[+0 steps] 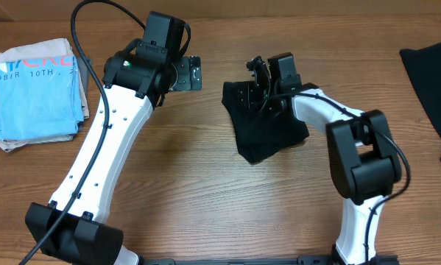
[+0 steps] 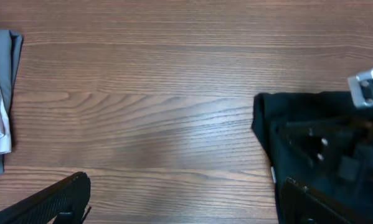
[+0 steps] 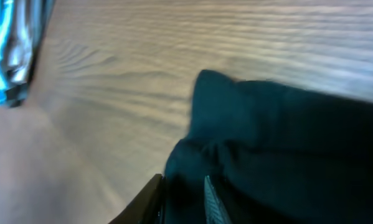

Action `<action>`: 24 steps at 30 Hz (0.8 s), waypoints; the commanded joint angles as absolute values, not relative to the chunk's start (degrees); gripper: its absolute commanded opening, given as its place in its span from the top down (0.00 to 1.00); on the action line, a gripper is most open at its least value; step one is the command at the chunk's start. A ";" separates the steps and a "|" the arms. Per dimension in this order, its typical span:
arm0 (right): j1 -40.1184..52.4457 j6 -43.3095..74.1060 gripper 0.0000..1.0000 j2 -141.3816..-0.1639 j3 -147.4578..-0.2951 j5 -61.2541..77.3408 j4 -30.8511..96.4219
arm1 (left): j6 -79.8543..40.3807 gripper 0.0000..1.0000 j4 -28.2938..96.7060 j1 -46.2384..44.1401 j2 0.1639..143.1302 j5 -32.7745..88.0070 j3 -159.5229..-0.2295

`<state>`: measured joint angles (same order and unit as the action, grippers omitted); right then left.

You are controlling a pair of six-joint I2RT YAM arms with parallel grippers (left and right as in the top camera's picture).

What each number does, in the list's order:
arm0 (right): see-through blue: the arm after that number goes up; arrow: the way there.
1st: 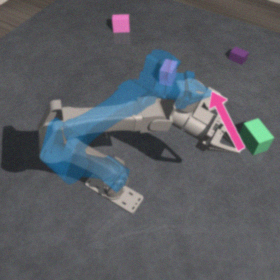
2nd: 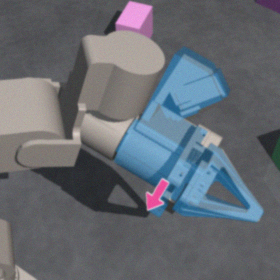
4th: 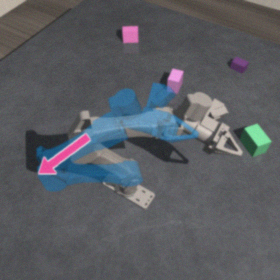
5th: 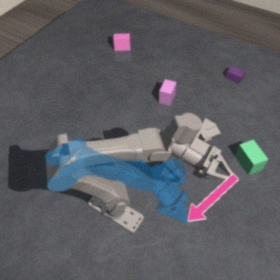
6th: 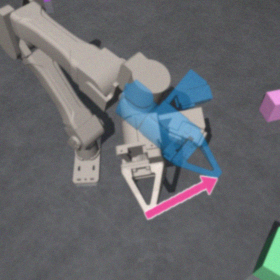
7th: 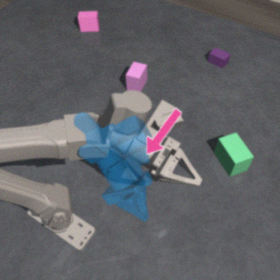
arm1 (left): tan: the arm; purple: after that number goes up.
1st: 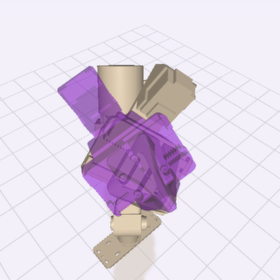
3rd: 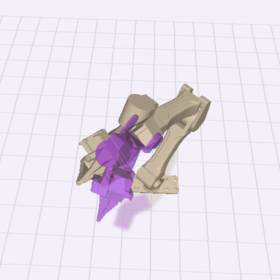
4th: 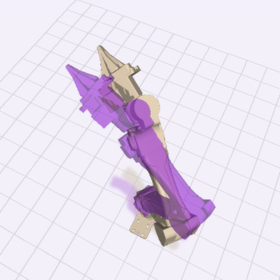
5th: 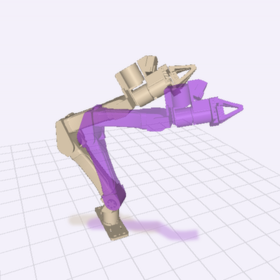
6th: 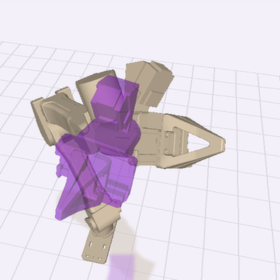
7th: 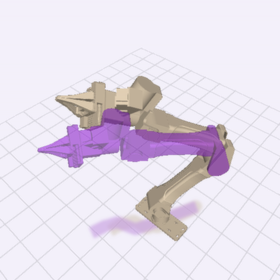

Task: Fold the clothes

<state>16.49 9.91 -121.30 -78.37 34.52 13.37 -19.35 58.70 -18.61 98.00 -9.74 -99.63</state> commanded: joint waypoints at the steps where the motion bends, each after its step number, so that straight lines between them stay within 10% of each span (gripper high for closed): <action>1: 14.22 8.99 0.78 -111.13 -80.53 38.46 17.04 | -19.29 0.00 58.50 -18.39 98.37 -10.68 -99.44; 12: 3.18 8.93 0.96 -100.47 -79.85 23.99 48.40 | -19.29 0.00 58.50 -18.39 98.37 -10.68 -99.44; 24: 3.29 9.65 0.96 -103.11 -64.97 12.29 43.57 | -19.29 0.00 58.50 -18.39 98.37 -10.68 -99.44</action>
